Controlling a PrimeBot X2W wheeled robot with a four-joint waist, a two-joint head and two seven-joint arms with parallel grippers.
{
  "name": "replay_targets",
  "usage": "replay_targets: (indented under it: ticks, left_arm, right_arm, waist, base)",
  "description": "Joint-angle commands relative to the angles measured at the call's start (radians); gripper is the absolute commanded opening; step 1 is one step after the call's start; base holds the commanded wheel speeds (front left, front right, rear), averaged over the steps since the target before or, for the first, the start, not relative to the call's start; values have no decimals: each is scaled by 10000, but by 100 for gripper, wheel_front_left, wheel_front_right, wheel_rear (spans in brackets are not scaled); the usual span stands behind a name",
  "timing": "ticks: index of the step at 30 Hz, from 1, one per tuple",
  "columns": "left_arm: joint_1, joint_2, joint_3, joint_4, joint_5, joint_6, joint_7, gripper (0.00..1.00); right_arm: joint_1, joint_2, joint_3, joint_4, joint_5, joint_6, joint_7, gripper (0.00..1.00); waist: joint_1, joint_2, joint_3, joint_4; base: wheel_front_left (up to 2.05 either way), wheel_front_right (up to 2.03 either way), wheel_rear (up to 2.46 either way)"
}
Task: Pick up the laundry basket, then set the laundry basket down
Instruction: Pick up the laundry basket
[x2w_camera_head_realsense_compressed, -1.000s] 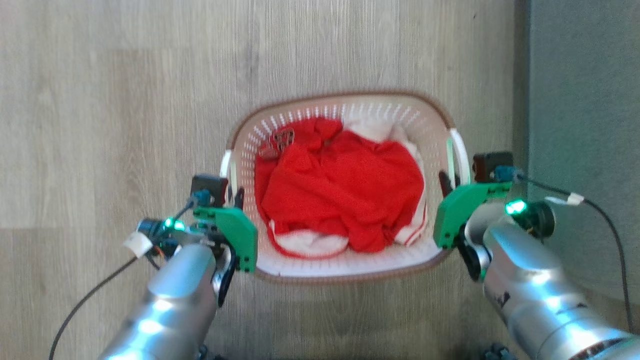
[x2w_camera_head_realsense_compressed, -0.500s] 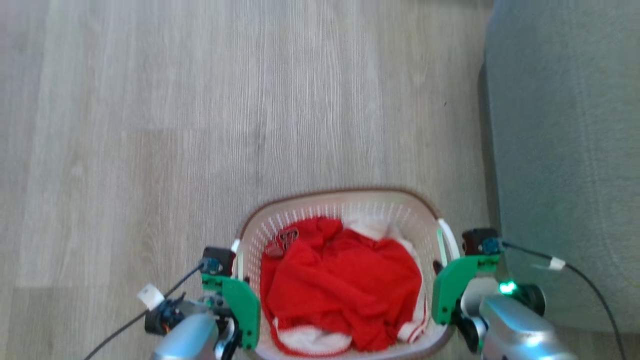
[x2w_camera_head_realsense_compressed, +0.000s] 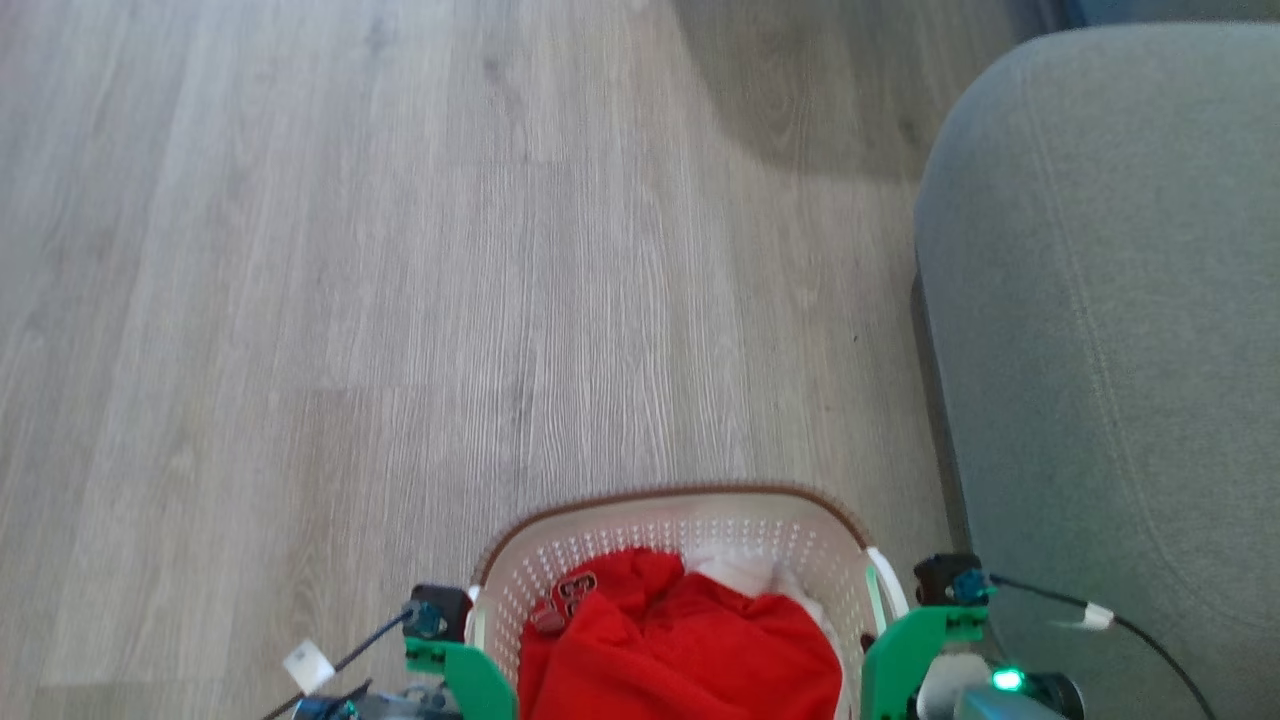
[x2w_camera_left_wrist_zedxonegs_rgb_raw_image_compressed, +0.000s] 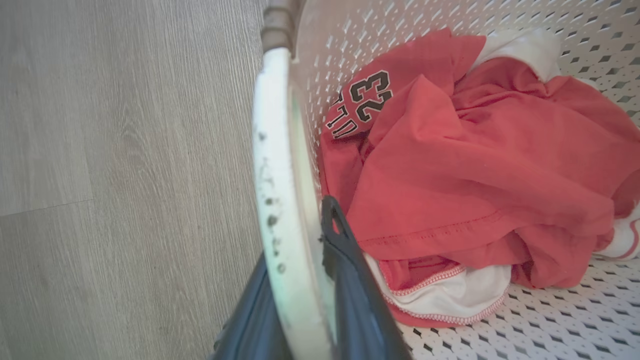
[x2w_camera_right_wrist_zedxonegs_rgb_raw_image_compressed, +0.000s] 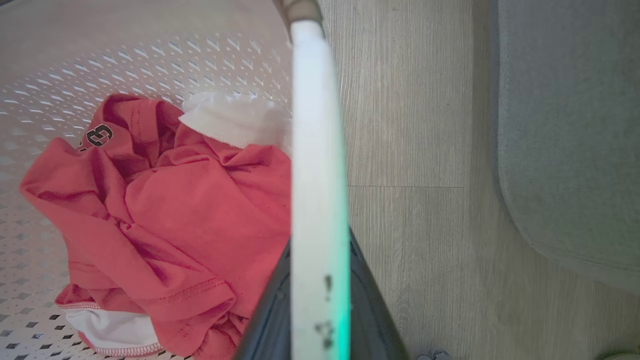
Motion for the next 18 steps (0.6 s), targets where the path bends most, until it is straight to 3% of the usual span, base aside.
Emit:
replay_targets:
  ticks: [1,18]
  left_arm:
    - [3,333,86,79,-48,-48,30,0]
    - [336,333,-356,264,-394,-15,-77,0]
  right_arm:
    - [4,-89,227,-160,139,14,-97,0]
    - [224,-89,1396,-35,1238,14,-263,0]
  waist:
    - [1,-1,-334,-20]
    - [1,-1,-997,-16]
  base:
    - [0,0,0]
    - [0,0,0]
